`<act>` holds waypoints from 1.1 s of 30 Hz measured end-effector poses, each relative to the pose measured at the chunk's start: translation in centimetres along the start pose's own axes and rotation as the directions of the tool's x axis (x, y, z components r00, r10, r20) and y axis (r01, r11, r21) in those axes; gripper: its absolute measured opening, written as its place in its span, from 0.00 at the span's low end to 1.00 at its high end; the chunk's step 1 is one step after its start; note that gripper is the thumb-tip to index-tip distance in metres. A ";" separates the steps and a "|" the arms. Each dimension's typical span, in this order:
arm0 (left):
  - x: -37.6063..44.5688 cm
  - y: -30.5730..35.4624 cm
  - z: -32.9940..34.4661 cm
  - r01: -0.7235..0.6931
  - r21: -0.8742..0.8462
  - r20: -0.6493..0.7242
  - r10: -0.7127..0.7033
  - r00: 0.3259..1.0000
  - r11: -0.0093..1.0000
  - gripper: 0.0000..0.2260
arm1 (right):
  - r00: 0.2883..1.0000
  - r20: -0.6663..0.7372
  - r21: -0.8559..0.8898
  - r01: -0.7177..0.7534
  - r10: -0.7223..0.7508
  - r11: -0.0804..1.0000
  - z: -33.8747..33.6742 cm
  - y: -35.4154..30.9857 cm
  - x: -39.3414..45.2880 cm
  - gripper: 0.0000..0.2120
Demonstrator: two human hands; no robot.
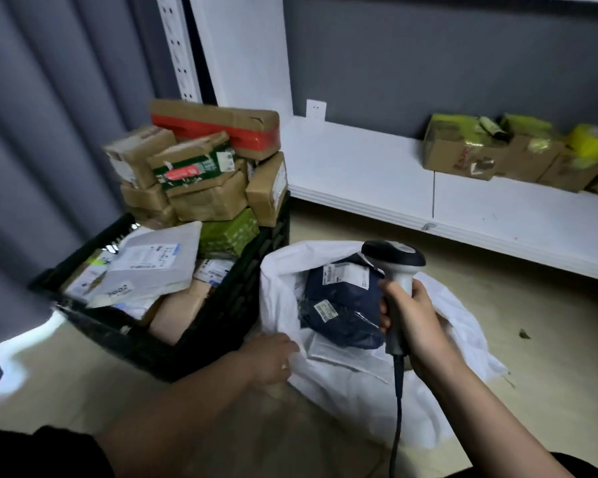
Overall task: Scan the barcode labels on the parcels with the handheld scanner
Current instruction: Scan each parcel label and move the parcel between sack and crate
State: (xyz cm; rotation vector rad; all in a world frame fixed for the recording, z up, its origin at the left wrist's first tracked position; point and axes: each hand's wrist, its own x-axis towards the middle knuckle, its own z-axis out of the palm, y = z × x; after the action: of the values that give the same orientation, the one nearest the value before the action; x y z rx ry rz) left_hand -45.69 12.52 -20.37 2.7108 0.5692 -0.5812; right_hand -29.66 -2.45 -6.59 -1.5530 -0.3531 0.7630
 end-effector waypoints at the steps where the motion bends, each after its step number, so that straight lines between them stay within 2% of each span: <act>1: -1.4 -0.7 -1.4 0.008 -0.021 -0.043 -0.009 0.999 1.000 0.21 | 1.000 0.018 -0.008 0.010 -0.010 1.000 0.7 -0.3 -0.3 0.08; 4: -5.8 -3.4 -5.5 0.037 0.033 -0.257 -0.028 0.966 0.999 0.15 | 0.994 0.098 -0.021 0.043 -0.040 0.999 3.2 -1.0 -1.3 0.07; 6: -8.4 -5.9 -7.5 0.100 0.098 -0.465 -0.043 0.884 0.990 0.12 | 0.987 0.154 -0.027 0.045 -0.040 0.999 5.0 -1.1 -1.8 0.06; 8: -10.9 -8.8 -8.5 0.210 0.098 -0.584 -0.115 0.804 0.973 0.13 | 0.980 0.196 -0.022 0.030 -0.025 0.999 7.2 -1.0 -2.1 0.06; 11: -13.0 -13.5 -8.0 0.488 0.087 -0.496 -0.387 0.778 0.869 0.23 | 0.971 0.237 -0.045 0.035 -0.024 0.998 10.2 -0.3 -2.1 0.07; 14: -13.3 -16.6 -6.2 0.602 0.079 -0.449 -0.511 0.733 0.795 0.30 | 0.962 0.274 -0.079 0.046 -0.022 0.996 12.7 0.8 -1.9 0.08; 17: -11.9 -17.1 -5.5 0.606 0.063 -0.376 -0.544 0.750 0.793 0.30 | 0.958 0.286 -0.107 0.047 -0.015 0.993 14.1 1.6 -1.7 0.08; 19: -10.7 -16.6 -5.9 0.595 0.067 -0.416 -0.520 0.746 0.801 0.24 | 0.955 0.296 -0.112 0.047 -0.012 0.993 14.6 1.8 -1.5 0.07; 21: -10.1 -16.2 -6.5 0.594 0.041 -0.496 -0.500 0.710 0.804 0.17 | 0.954 0.300 -0.107 0.048 -0.013 0.993 14.7 1.9 -1.4 0.07; 24: -10.3 -15.8 -8.2 0.586 0.016 -0.569 -0.474 0.672 0.810 0.13 | 0.956 0.291 -0.065 0.038 -0.017 0.997 14.7 1.7 -1.3 0.07; 26: -11.3 -15.2 -10.2 0.564 -0.008 -0.658 -0.429 0.619 0.826 0.08 | 0.954 0.300 -0.016 0.021 -0.015 1.000 14.5 1.3 -1.4 0.08; 27: -11.9 -14.7 -11.2 0.566 -0.025 -0.714 -0.411 0.567 0.824 0.06 | 0.952 0.305 0.010 0.013 -0.016 1.000 14.4 1.1 -1.5 0.08; 28: -12.7 -13.9 -12.3 0.566 -0.059 -0.748 -0.412 0.521 0.822 0.03 | 0.950 0.310 0.031 0.011 -0.020 0.999 14.2 0.9 -1.6 0.09; 30: -13.9 -11.8 -14.2 0.533 -0.235 -0.717 -0.515 0.470 0.813 0.10 | 0.945 0.325 0.054 0.028 -0.044 0.998 14.1 0.4 -1.7 0.11; 31: -14.2 -10.7 -14.8 0.469 -0.317 -0.728 -0.529 0.436 0.824 0.13 | 0.942 0.328 0.061 0.048 -0.065 0.997 14.1 0.1 -1.9 0.12; 33: -14.4 -8.4 -15.7 0.252 -0.558 -0.660 -0.608 0.442 0.790 0.16 | 0.936 0.334 0.076 0.088 -0.109 0.993 14.2 -0.5 -2.3 0.15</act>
State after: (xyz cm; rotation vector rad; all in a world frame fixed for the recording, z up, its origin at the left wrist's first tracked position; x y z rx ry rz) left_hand -56.32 21.21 -2.06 2.2602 1.4821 0.7551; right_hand -40.46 6.92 -5.14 -1.3350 -0.6510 0.9543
